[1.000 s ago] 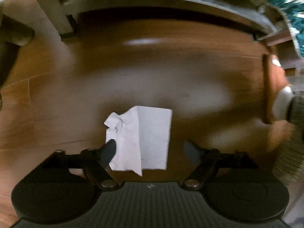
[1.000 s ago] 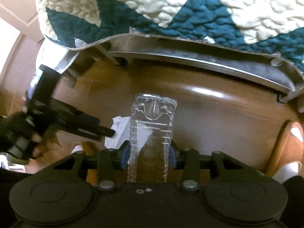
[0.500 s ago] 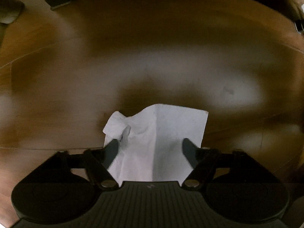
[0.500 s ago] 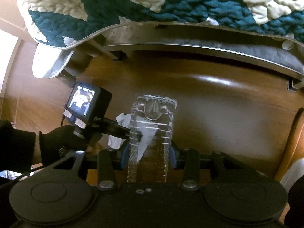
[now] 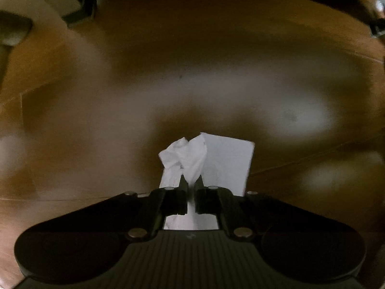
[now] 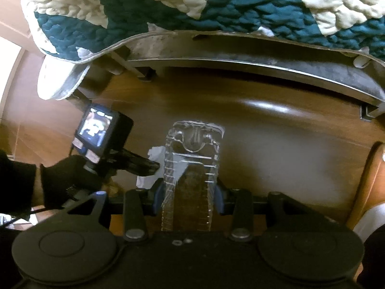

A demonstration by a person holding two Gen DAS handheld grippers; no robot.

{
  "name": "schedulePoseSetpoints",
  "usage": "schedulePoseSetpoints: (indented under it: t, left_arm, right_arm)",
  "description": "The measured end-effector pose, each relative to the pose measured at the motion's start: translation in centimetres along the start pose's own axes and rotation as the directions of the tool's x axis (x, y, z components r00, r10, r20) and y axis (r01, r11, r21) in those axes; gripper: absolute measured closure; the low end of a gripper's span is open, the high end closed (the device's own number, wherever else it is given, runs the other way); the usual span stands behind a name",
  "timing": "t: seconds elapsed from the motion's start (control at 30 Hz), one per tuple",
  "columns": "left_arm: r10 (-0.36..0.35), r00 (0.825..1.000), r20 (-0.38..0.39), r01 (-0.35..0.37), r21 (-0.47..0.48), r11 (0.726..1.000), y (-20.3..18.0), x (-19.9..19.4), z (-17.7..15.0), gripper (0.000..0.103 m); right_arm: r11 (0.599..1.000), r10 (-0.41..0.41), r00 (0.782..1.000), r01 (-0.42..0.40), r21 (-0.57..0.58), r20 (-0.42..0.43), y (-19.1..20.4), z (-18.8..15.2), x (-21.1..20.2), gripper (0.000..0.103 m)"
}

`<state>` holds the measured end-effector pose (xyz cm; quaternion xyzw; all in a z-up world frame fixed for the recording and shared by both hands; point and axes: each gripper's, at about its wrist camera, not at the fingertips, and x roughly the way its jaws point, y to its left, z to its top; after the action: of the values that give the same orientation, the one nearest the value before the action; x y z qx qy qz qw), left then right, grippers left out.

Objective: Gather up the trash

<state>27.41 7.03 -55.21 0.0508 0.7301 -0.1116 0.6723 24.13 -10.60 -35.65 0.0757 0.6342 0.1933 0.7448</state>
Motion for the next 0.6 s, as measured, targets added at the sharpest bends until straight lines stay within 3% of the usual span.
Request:
schedulePoseSetpoints:
  t: [0.17,0.33,0.6]
  left_arm:
    - [0.004,0.999,0.04,-0.005,0.02,1.0,-0.2,-4.9,0.0,0.099]
    - [0.023,0.994,0.106,-0.025,0.024,0.999,-1.0,-11.2,-0.4,0.099]
    - [0.067,0.97,0.235,-0.059,-0.042,0.997,-2.5,-22.2,-1.0,0.099]
  right_arm:
    - [1.0,0.008,1.0,-0.008,0.003,0.012,0.1,0.0,-0.3,0.062]
    - [0.999,0.031,0.996,-0.027,-0.043,0.088,1.2,0.5,-2.3,0.062]
    - [0.994,0.062,0.972,-0.041,-0.099,0.226,2.9,1.3,-7.2,0.062]
